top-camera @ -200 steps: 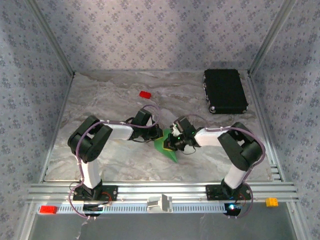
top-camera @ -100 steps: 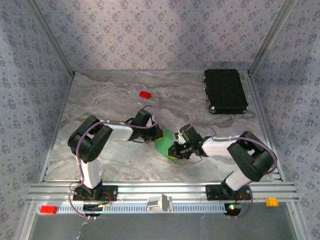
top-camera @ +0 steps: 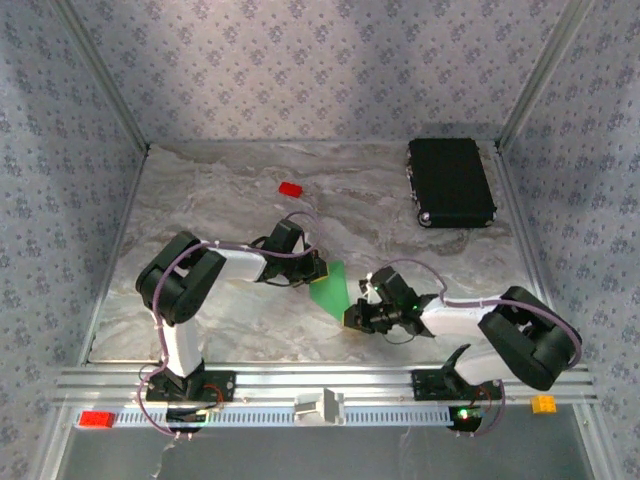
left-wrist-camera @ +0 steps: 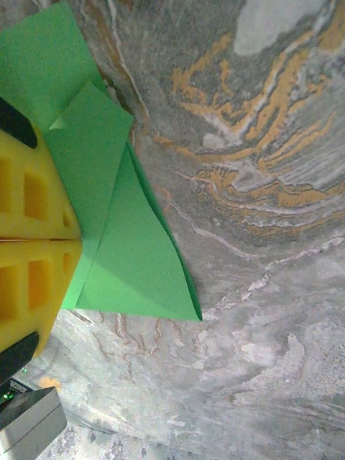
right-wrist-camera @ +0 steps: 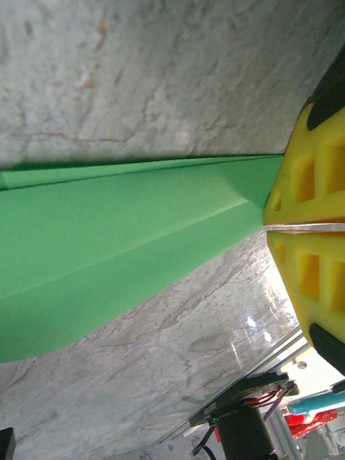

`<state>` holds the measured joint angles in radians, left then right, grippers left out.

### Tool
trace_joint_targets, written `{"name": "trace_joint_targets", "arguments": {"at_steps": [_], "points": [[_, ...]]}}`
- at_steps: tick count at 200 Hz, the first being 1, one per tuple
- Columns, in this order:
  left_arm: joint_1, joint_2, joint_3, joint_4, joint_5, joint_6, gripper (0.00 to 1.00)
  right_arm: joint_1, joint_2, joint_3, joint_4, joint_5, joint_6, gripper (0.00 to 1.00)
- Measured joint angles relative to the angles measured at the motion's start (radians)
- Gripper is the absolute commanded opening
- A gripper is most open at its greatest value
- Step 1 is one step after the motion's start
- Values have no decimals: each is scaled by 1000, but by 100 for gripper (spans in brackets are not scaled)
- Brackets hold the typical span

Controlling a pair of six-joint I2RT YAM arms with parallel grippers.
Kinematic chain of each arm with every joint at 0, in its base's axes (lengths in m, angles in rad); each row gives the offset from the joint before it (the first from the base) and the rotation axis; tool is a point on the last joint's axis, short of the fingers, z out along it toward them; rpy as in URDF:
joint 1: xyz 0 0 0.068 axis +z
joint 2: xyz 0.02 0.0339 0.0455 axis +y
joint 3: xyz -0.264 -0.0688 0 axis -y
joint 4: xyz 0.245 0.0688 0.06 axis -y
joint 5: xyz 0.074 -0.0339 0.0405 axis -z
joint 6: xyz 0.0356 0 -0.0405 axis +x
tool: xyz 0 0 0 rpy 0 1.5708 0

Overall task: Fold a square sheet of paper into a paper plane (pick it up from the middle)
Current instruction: Fourth fold the wing at the center of the table.

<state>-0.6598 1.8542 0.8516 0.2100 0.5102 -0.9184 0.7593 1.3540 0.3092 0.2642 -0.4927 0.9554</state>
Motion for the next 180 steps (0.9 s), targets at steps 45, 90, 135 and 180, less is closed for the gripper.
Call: {"name": "trace_joint_targets", "arguments": {"at_steps": [45, 90, 135, 180], "points": [[0, 0, -3, 5, 2, -10, 8, 4, -63, -11, -72, 8, 6, 14], [0, 0, -3, 7, 2, -10, 8, -21, -190, 25, -234, 71, 9, 20], [0, -1, -3, 7, 2, -11, 8, -70, -301, 20, -301, 84, 63, 35], [0, -1, -3, 7, 2, -18, 8, -61, -301, 7, -302, 60, 103, 40]]}}
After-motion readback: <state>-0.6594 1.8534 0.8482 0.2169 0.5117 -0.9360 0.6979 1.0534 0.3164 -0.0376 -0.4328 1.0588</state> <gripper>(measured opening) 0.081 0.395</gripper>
